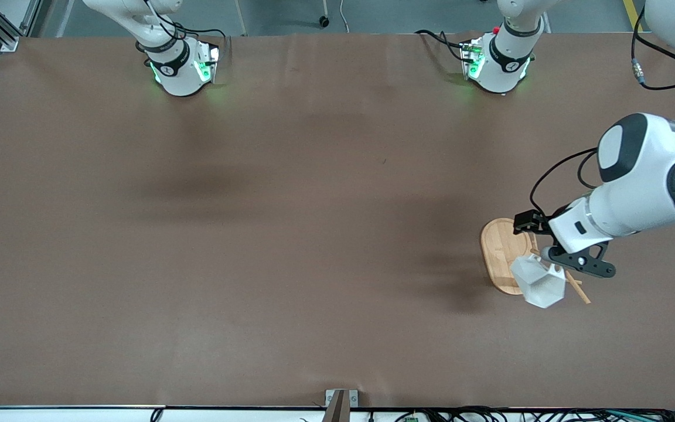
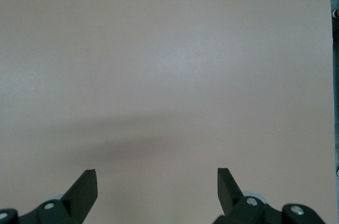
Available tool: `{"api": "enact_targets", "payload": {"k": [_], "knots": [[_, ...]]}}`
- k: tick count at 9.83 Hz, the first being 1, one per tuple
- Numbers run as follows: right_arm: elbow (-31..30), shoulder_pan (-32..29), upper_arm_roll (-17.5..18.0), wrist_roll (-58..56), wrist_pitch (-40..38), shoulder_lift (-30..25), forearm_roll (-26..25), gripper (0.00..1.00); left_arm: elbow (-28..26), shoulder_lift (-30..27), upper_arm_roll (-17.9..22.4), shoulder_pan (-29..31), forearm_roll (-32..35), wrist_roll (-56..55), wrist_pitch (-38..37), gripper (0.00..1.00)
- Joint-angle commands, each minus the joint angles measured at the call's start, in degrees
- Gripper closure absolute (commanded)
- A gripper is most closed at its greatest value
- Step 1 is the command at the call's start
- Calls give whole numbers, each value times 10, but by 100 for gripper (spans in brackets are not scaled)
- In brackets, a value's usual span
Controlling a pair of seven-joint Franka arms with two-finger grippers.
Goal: Hang cup on rack
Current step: 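Open the left gripper and draw it back from the cup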
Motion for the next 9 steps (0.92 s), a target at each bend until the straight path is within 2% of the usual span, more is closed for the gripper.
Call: {"api": "enact_targets", "payload": {"k": [1, 4, 7, 9], "knots": [[-14, -7, 7, 4, 4, -12, -6, 0, 35, -8, -3, 3, 6, -5, -35, 0], [-14, -8, 8, 3, 2, -12, -6, 0, 79, -46, -3, 3, 10, -53, -97, 0], [-14, -9, 8, 3, 2, -12, -6, 0, 82, -104, -5, 2, 5, -97, -113, 0], [-14, -8, 8, 3, 5, -11, -6, 0, 94, -127, 5, -1, 5, -87, -130, 0]]}}
